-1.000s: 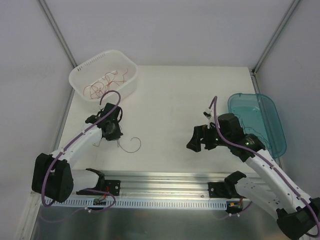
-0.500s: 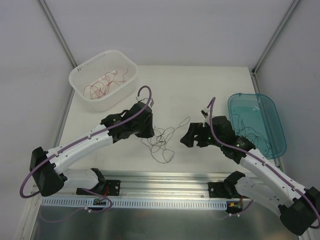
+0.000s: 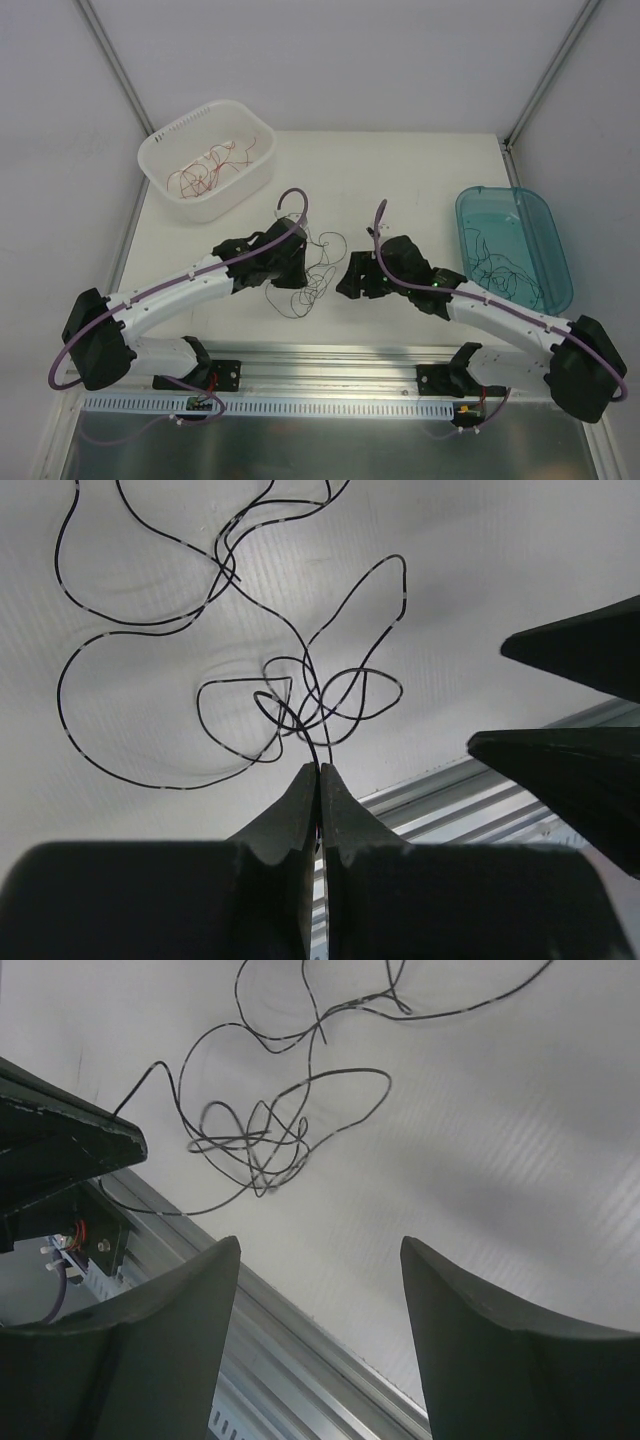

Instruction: Untangle the cables

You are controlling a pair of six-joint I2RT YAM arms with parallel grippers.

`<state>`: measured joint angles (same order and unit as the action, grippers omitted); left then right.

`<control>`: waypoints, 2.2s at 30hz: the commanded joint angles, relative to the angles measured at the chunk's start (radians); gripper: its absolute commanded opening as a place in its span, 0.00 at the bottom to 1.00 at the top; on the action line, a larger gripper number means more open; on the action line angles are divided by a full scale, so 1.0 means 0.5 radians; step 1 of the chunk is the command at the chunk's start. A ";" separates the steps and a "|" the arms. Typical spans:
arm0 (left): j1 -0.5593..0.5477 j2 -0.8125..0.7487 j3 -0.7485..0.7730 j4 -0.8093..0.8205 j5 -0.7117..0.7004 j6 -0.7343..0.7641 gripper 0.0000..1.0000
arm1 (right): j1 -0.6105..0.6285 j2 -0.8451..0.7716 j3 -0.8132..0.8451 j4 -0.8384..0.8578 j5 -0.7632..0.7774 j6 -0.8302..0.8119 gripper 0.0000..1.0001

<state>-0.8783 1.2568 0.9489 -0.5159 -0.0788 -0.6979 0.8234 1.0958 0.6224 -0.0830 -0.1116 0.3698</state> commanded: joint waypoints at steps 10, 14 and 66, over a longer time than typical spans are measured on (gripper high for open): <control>-0.029 -0.078 -0.082 0.099 0.041 -0.065 0.00 | 0.099 0.585 0.035 0.866 -0.133 0.095 0.60; -0.029 -0.099 -0.091 0.102 0.032 -0.058 0.00 | 0.096 0.631 0.019 0.832 -0.047 0.067 0.58; 1.146 -0.516 -0.229 -0.367 -0.312 0.285 0.00 | -0.689 -0.762 1.095 -1.346 0.490 -0.730 0.01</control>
<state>-0.3763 0.9760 0.7876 -0.6067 -0.1097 -0.6365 0.5335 0.7513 1.0367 -0.5610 0.0406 0.0570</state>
